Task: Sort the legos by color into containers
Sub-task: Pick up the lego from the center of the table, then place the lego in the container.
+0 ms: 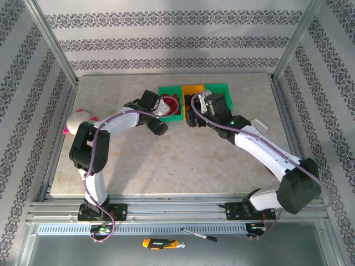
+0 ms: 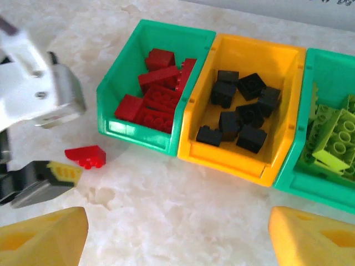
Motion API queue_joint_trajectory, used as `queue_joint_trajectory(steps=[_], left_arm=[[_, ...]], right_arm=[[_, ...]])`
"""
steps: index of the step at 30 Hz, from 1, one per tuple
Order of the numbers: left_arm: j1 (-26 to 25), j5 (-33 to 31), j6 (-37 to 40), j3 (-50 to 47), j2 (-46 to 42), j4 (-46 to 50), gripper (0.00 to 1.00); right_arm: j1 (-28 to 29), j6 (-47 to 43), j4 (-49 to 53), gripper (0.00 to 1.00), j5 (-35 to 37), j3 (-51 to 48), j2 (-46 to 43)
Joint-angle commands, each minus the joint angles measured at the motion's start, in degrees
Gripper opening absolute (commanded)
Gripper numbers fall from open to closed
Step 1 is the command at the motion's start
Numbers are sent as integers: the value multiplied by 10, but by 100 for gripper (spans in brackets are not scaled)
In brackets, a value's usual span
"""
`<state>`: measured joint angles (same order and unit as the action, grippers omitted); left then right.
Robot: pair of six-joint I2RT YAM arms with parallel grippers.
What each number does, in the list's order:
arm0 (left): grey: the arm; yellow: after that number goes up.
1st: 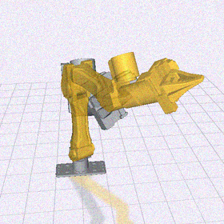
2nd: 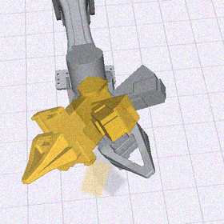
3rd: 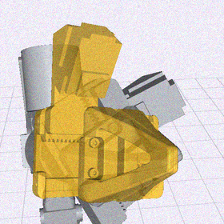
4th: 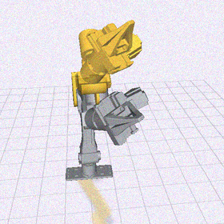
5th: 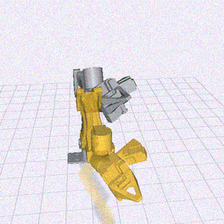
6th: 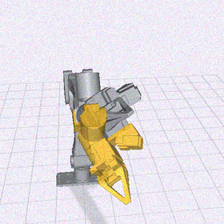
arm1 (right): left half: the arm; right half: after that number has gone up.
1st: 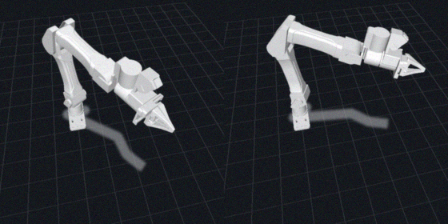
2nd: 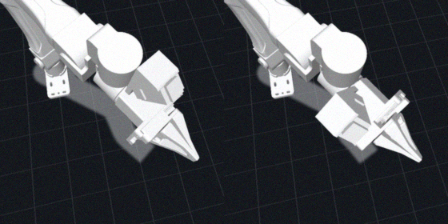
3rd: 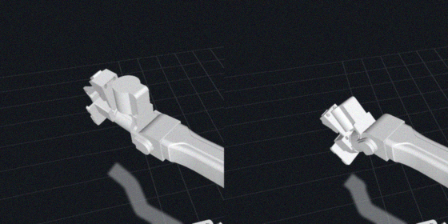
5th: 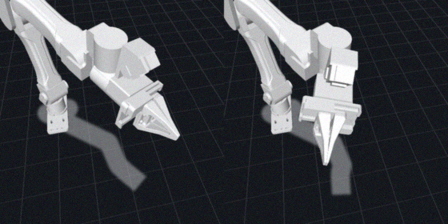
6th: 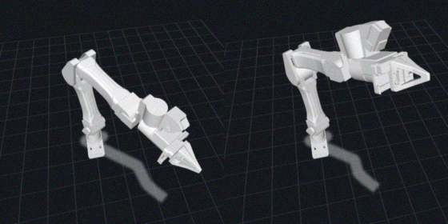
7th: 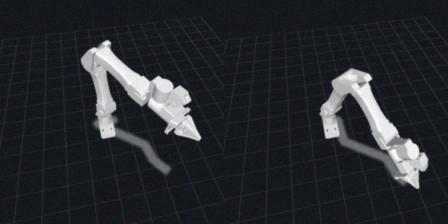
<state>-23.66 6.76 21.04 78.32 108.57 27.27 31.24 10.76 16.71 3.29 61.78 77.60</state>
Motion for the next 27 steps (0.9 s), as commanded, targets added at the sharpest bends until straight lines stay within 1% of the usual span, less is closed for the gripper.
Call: queue_joint_trajectory(steps=[1, 6, 10, 13, 17, 19, 23, 27], left_arm=[[-14, -20, 19, 27, 22, 36, 90], [-17, -11, 2, 50, 66, 45, 75], [-17, -10, -10, 62, 85, 56, 70], [-17, -11, -16, 63, 89, 57, 58], [-18, -6, -22, 62, 78, 57, 35], [-19, 0, -25, 60, 66, 58, 28], [-20, 4, -35, 49, 23, 57, 23], [-19, 23, -47, 26, -37, 31, 20]], right_arm=[[1, 28, 14, 84, 3, -33, -35], [0, 44, 16, 85, 6, -53, -66], [0, 41, 21, 85, 11, -55, -76], [0, 41, 26, 85, 15, -56, -82], [0, 44, 31, 85, 15, -60, -93], [0, 45, 32, 85, 17, -64, -98], [0, 46, 33, 84, 20, -65, -104], [0, 40, 35, 85, 19, -58, -102]])
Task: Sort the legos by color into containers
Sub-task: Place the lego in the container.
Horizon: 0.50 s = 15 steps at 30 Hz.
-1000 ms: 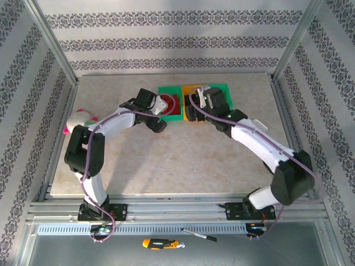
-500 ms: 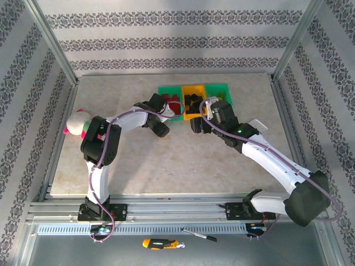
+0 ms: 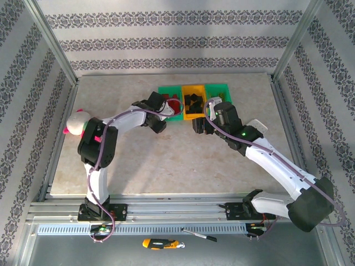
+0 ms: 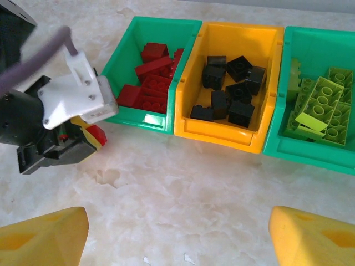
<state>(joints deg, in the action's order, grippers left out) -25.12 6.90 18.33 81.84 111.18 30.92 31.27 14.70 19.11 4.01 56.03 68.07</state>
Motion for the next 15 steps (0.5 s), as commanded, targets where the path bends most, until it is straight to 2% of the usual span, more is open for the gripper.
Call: queue_joint_trajectory(steps=[1, 7, 11, 15], left_arm=[[-5, 27, -27, -13, -76, -15, 20], [-5, 24, -101, -6, -110, -123, 20], [-5, -10, -163, 44, -74, -181, 19], [-5, -36, -190, 134, 0, -172, 20]], right_arm=[[-1, 1, 11, 85, 10, 1, -7], [0, 4, 4, 85, -5, 12, -14], [2, 4, 2, 85, -14, 20, -17], [3, 3, 0, 85, -17, 23, -25]])
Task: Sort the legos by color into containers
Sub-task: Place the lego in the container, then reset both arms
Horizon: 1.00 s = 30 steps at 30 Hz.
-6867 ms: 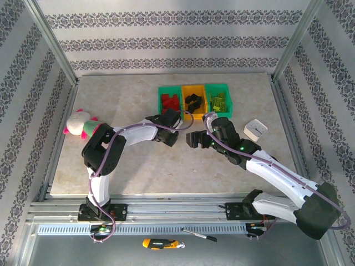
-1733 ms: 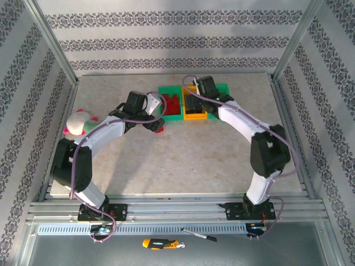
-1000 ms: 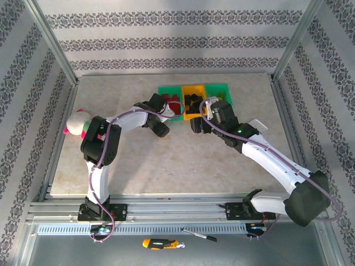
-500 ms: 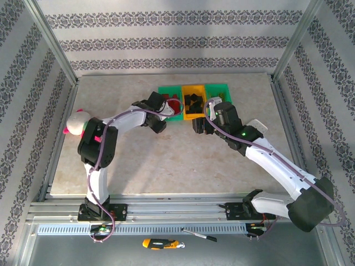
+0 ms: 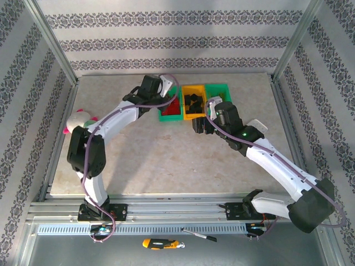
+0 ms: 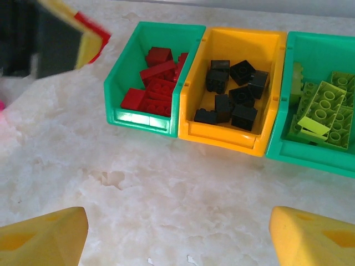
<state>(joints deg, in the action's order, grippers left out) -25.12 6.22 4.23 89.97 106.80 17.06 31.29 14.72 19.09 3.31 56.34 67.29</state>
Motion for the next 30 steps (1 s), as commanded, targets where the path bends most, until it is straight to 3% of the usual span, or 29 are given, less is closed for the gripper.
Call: queue_joint_trajectory(steps=[1, 9, 19, 26, 30], left_arm=[[-5, -31, -51, 77, 62, -26, 20], [-4, -50, -41, 283, 209, 62, 21], [-4, -36, -48, 351, 262, 91, 28], [-4, -33, -54, 340, 239, 101, 63], [-4, -34, -55, 267, 180, 65, 79]], right_arm=[[3, 4, 0, 85, -10, 20, -19], [4, 9, 1, 85, -3, 5, -41], [2, 6, 9, 85, 12, -6, -58], [-3, 1, 10, 86, 9, -7, -60], [-14, 0, -1, 89, 19, -21, -70]])
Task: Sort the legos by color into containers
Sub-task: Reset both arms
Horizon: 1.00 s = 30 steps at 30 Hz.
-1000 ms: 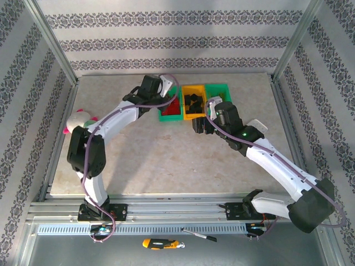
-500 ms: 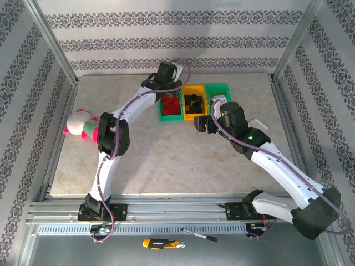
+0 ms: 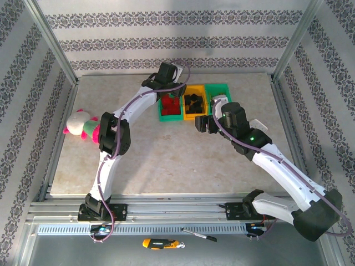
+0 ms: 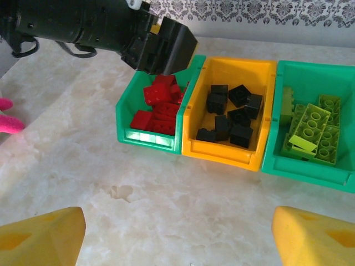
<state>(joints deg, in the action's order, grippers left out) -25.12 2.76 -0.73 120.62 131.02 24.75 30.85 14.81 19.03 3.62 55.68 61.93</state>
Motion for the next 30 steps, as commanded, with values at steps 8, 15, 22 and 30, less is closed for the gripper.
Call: queue_joint_trajectory(steps=[8, 15, 22, 30], left_arm=[[-3, -51, 23, -339, -286, -179, 99], [2, -137, 60, -600, -486, -287, 100], [40, -247, 88, -811, -622, -406, 99], [131, -232, 77, -979, -633, -565, 99]], right_arm=[[-77, -38, -84, 98, 89, -101, -63], [-186, -79, -252, 98, 117, -218, -60], [-251, -141, -508, 98, 102, -342, 20], [-290, -123, -681, 98, 55, -381, 140]])
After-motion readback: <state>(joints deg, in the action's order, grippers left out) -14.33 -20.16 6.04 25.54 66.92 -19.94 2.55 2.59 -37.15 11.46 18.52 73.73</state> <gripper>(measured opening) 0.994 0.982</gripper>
